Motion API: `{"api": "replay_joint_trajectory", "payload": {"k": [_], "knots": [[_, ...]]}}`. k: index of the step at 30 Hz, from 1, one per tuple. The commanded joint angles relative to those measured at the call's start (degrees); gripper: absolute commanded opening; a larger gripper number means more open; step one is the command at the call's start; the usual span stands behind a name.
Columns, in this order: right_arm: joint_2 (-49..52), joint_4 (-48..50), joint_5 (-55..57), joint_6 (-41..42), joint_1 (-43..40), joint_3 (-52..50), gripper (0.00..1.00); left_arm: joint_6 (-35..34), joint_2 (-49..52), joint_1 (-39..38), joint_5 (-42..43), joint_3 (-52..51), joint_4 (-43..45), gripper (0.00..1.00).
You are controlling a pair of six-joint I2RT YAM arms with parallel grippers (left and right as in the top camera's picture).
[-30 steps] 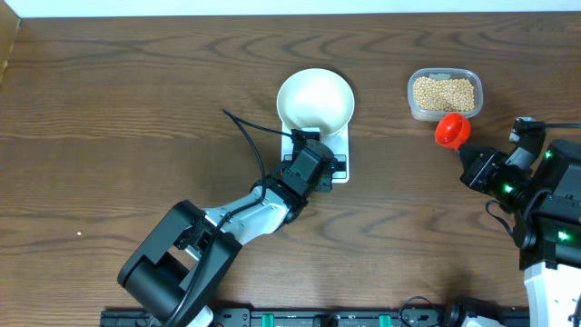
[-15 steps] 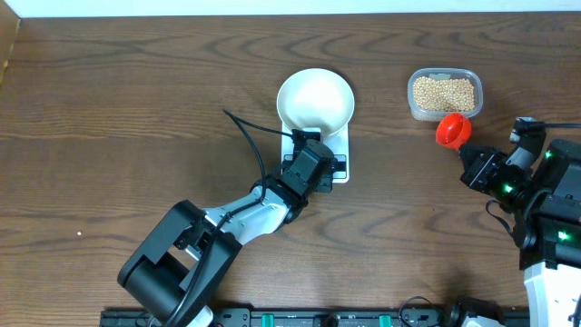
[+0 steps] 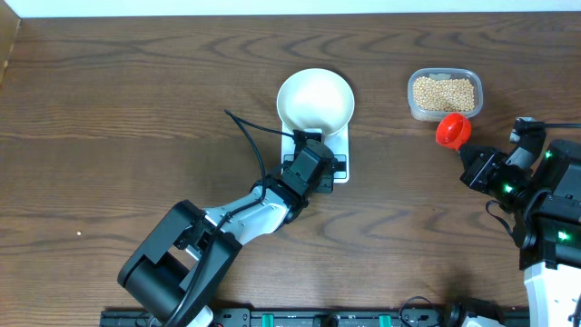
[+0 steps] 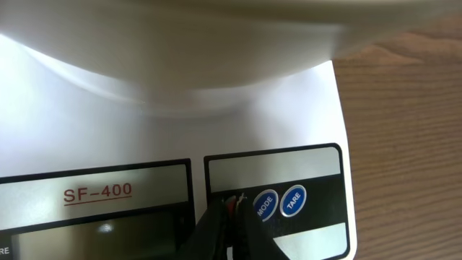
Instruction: Scoop item into bowl and weigh 50g on scale
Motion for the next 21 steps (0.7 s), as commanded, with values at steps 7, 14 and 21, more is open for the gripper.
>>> {"api": "replay_joint_trajectory", "payload": {"k": [7, 14, 21], "knots": [[-0.1, 0.0, 0.5, -1.1, -0.4, 0.9, 0.01, 1.4, 2.6, -0.1, 0.1, -0.1, -0.1, 0.07], [-0.1, 0.0, 0.8, -1.1, -0.4, 0.9, 0.01, 1.4, 3.8, -0.1, 0.0, -0.1, 0.3, 0.07], [-0.1, 0.0, 0.9, -1.1, -0.4, 0.9, 0.01, 1.4, 4.3, -0.1, -0.2, -0.1, 0.0, 0.07]]}}
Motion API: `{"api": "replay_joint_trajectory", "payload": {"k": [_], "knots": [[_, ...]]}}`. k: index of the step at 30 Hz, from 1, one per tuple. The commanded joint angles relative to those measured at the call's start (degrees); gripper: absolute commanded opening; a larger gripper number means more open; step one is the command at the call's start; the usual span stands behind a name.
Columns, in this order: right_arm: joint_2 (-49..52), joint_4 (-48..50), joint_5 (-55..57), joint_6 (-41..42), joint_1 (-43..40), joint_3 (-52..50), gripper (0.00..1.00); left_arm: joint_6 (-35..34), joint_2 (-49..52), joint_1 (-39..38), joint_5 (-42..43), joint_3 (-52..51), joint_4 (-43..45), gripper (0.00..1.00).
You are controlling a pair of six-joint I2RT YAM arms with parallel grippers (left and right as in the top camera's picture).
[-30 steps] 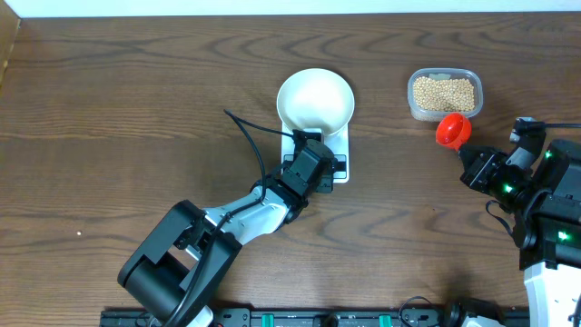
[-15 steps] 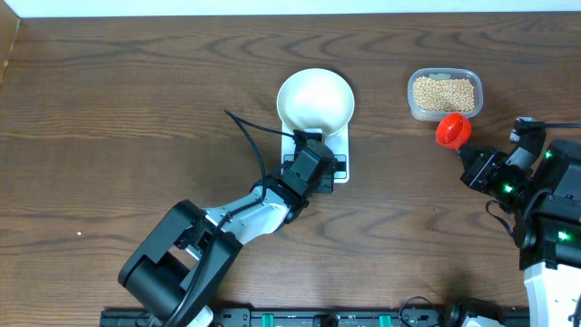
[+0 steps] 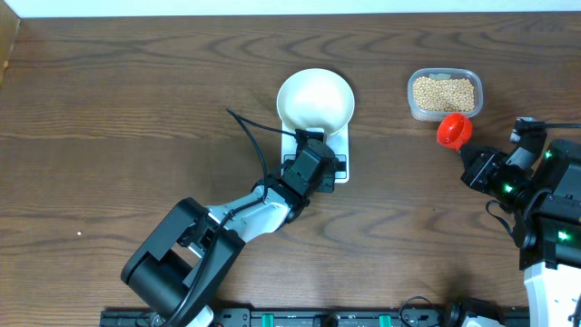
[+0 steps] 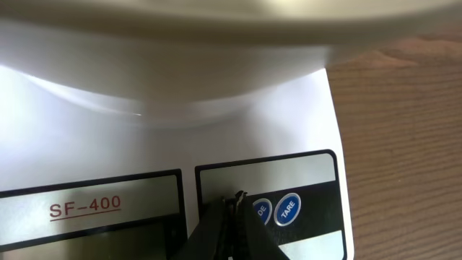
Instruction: Scoop item into bowl and weigh 50g on scale
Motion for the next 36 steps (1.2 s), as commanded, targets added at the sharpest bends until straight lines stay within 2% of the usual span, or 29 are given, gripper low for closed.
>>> {"api": "replay_joint_trajectory", "payload": {"k": [1, 36], "knots": [[-0.1, 0.0, 0.3, -1.1, -0.4, 0.9, 0.01, 0.5, 3.1, 0.0, -0.8, -0.3, -1.7, 0.07], [-0.1, -0.9, 0.3, -1.1, -0.4, 0.9, 0.01, 1.2, 5.5, 0.0, -6.5, -0.3, -10.3, 0.07]]}}
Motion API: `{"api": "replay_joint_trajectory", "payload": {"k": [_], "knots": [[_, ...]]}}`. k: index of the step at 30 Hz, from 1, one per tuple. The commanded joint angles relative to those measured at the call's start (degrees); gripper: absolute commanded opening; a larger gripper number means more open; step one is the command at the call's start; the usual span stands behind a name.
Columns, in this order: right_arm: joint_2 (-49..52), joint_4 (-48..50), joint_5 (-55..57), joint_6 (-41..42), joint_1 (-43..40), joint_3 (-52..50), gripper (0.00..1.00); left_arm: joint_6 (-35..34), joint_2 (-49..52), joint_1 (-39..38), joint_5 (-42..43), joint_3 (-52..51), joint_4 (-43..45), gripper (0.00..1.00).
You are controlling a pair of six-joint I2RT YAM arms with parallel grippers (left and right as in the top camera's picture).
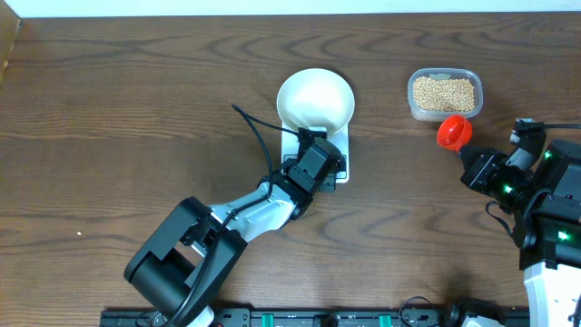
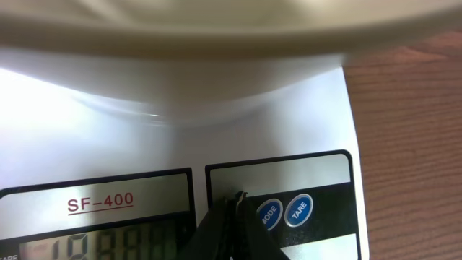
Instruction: Scoop item into bowl and weigh 50g on scale
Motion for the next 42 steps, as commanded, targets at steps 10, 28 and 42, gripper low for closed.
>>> {"api": "replay_joint_trajectory", "payload": {"k": [10, 28, 42], "knots": [[-0.1, -0.2, 0.0, -1.1, -0.4, 0.9, 0.01, 0.9, 4.6, -0.1, -2.9, -3.3, -5.3, 0.07], [-0.1, -0.2, 0.0, -1.1, -0.4, 0.9, 0.01, 0.9, 4.6, -1.2, -2.5, -3.3, -2.3, 0.07], [-0.1, -0.5, 0.0, -1.1, -0.4, 0.9, 0.01, 1.4, 4.6, -1.0, -0.2, -3.3, -0.5, 0.07]]}}
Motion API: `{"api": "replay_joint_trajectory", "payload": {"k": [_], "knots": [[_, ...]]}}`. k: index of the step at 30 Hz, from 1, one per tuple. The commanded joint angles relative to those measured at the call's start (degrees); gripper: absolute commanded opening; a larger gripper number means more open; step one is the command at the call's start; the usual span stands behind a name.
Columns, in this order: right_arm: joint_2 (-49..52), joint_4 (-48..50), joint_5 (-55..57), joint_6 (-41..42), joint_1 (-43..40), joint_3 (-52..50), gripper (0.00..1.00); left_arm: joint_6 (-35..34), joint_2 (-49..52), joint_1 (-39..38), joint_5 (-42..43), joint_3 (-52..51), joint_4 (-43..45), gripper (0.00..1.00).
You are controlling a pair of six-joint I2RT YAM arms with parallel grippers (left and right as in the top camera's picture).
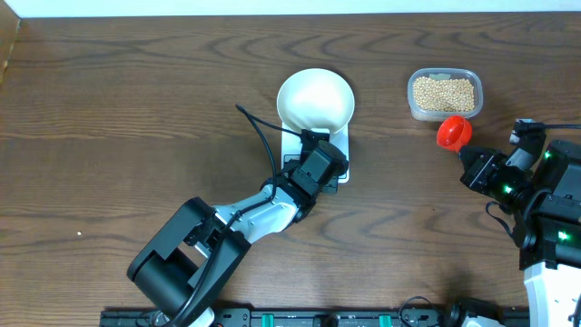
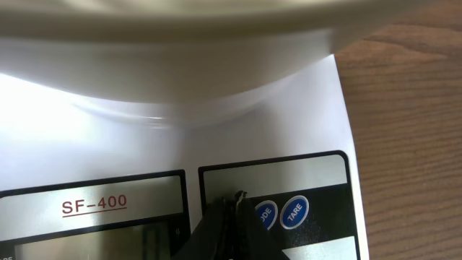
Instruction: Scoop item into bowl and weigh 50g on scale
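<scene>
A white bowl [image 1: 315, 98] stands empty on the white scale [image 1: 339, 145]. My left gripper [image 1: 313, 156] is shut and empty over the scale's button panel. In the left wrist view its closed fingertips [image 2: 234, 199] sit just left of the blue MODE button [image 2: 266, 214], with the TARE button [image 2: 296, 211] beside it. The bowl's underside [image 2: 180, 29] fills the top of that view. The display [image 2: 94, 247] shows no readable digits. At the right, my right gripper [image 1: 472, 163] is shut on a red scoop [image 1: 453, 131] near the container of beans [image 1: 444, 94].
The scale carries an SF-400 label [image 2: 94, 206]. Wooden table [image 2: 411, 144] lies right of the scale. The left arm's cable [image 1: 259, 136] loops left of the bowl. The right arm's base [image 1: 549, 218] stands at the right edge.
The lit row of 8s on the scale's display is gone and the display reads blank. My left gripper has shifted slightly over the panel, still shut beside MODE. The right arm has not moved.
First my shut left fingertips rested on the panel just left of MODE with the display dark. Then they covered part of MODE. After that the display lit with all segments. Now it is blank again. The right gripper held the red scoop by the beans throughout.
</scene>
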Motion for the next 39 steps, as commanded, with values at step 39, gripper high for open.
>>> {"api": "replay_joint_trajectory", "payload": {"k": [39], "knots": [[-0.1, -0.5, 0.0, -1.1, -0.4, 0.9, 0.01, 1.5, 4.2, 0.4, -3.6, -3.0, -8.5, 0.07]]}}
